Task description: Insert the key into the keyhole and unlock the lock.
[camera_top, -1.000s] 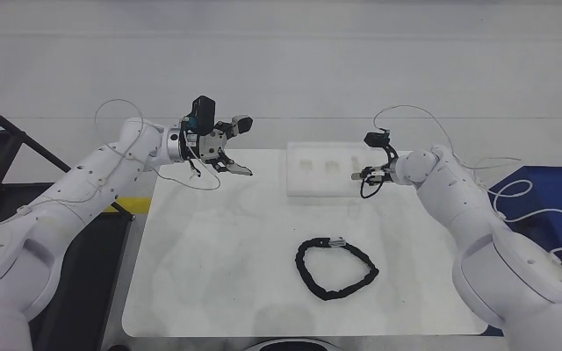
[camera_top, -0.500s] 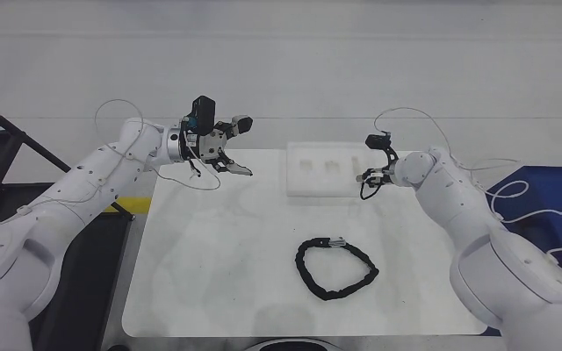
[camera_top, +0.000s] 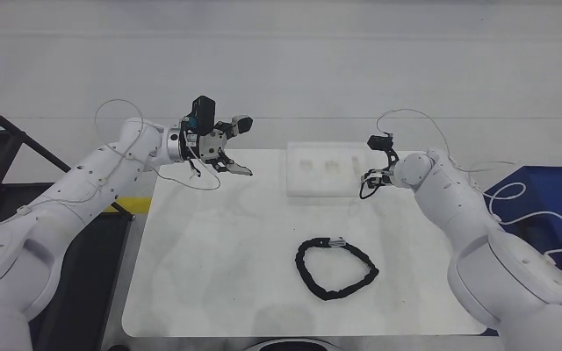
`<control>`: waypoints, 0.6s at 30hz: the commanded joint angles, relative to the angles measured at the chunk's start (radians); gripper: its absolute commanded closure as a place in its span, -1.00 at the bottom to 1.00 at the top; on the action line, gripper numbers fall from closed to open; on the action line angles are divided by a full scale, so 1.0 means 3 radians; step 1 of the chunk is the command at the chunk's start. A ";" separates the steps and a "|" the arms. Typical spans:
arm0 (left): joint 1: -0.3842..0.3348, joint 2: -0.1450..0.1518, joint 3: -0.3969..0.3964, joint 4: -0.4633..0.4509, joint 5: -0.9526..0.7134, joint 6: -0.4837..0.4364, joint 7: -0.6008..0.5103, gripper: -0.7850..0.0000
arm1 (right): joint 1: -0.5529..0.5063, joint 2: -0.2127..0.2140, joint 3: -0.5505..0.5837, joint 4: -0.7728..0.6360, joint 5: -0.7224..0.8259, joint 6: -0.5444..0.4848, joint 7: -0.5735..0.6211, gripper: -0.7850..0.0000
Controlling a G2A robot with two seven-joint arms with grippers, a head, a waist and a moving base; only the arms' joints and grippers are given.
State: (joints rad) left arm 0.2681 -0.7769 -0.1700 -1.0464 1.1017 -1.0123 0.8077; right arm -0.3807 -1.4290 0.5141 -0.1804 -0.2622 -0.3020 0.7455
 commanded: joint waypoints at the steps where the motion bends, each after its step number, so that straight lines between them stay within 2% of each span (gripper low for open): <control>1: 0.0000 0.0000 0.0000 0.0000 0.0000 0.0000 0.0000 -1.00 | -0.0004 -0.0003 0.0006 0.0004 -0.0012 0.0017 -0.0013 0.61; 9: 0.0000 0.0000 0.0000 0.0000 0.0000 0.0000 0.0000 -1.00 | -0.0021 -0.0021 0.0033 0.0008 -0.0067 0.0088 -0.0012 0.76; 11: 0.0000 0.0000 0.0000 0.0000 0.0000 0.0000 0.0000 -1.00 | -0.0025 -0.0025 0.0042 0.0012 -0.0075 0.0102 -0.0013 0.87; 12: 0.0000 0.0000 0.0000 0.0000 0.0000 0.0000 0.0000 -1.00 | -0.0027 -0.0027 0.0046 0.0013 -0.0077 0.0105 -0.0009 1.00; 18: 0.0000 0.0000 0.0000 0.0000 0.0000 0.0000 0.0000 -1.00 | -0.0025 -0.0034 0.0066 0.0015 -0.0123 0.0104 -0.0011 1.00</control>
State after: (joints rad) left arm 0.2681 -0.7769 -0.1700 -1.0464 1.1017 -1.0123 0.8077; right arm -0.3890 -1.4391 0.5339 -0.1749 -0.2955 -0.2709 0.7431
